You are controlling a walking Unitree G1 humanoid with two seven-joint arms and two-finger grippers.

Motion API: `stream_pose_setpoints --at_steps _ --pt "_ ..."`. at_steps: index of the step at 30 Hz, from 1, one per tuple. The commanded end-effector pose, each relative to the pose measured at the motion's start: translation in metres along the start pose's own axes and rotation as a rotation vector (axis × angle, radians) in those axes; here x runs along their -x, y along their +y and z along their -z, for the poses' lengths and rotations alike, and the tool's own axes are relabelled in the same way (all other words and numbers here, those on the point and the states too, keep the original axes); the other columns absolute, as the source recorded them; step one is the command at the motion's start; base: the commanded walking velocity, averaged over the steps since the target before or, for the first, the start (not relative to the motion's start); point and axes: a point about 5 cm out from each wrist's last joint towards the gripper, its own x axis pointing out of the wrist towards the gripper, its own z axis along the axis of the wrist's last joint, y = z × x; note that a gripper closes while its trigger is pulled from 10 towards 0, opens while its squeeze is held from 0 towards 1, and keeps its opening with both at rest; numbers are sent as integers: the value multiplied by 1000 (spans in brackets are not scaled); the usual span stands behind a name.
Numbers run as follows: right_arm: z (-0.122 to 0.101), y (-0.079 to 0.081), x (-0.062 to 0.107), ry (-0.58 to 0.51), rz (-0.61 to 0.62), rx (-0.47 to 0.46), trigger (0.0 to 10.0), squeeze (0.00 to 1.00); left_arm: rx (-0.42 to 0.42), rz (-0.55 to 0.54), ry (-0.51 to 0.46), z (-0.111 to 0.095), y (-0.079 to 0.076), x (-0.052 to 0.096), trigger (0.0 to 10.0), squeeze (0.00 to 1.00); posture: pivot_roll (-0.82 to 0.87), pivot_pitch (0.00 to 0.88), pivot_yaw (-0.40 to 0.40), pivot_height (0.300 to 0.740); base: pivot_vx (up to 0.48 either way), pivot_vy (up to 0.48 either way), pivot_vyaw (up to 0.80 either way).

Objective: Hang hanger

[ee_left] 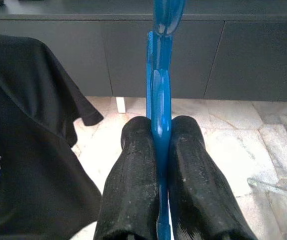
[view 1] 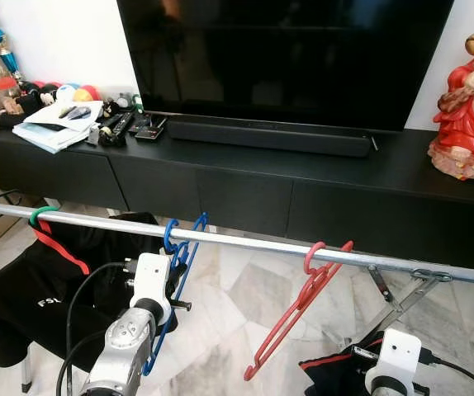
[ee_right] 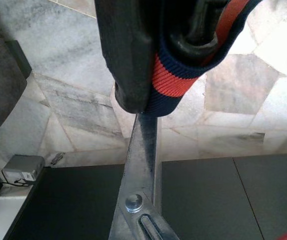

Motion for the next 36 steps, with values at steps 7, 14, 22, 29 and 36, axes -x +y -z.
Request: stream_pose_setpoints --at_steps 7,14,22,29,36 --pt "1 1 1 -6 -8 5 10000 0 -1 -16 -108 -16 7 7 0 0 34 50 57 740 0 0 0" --pt "0 2 1 -6 -12 6 10000 0 -35 12 -114 -15 9 20 0 0 35 50 57 740 0 0 0" --pt "1 2 1 -4 -13 10 10000 0 -215 67 -8 11 24 48 471 0 42 48 56 740 0 0 0" --pt "1 2 1 -2 -16 11 10000 0 -269 102 94 35 32 66 2431 0 45 48 55 740 0 0 0" --pt "1 2 0 -1 -17 15 10000 0 -192 39 333 87 43 89 10000 0 45 47 52 740 0 0 0"
